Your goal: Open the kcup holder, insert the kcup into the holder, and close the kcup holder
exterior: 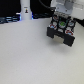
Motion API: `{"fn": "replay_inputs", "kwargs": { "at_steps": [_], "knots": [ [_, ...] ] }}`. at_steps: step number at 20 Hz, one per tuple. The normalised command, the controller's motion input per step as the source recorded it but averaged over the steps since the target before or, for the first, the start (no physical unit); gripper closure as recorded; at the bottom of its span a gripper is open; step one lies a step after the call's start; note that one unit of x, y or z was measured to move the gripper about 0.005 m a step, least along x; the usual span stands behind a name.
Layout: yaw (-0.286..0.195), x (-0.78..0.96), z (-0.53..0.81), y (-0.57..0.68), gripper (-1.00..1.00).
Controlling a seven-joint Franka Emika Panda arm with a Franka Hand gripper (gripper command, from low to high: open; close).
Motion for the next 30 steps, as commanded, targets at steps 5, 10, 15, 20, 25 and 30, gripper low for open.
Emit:
{"fn": "replay_inputs", "kwargs": {
  "at_steps": [5, 10, 15, 20, 25, 30],
  "knots": [
    [0.037, 0.12, 0.27, -0.02, -1.00],
    [0.048, 0.21, 0.37, -0.07, -1.00],
    [0.091, 0.34, 0.40, -0.26, -1.00],
    [0.056, 0.57, 0.24, -0.37, -1.00],
    [0.015, 0.69, 0.18, -0.43, -1.00],
    [-0.002, 0.80, 0.13, -0.40, -1.00]
  ]
}}
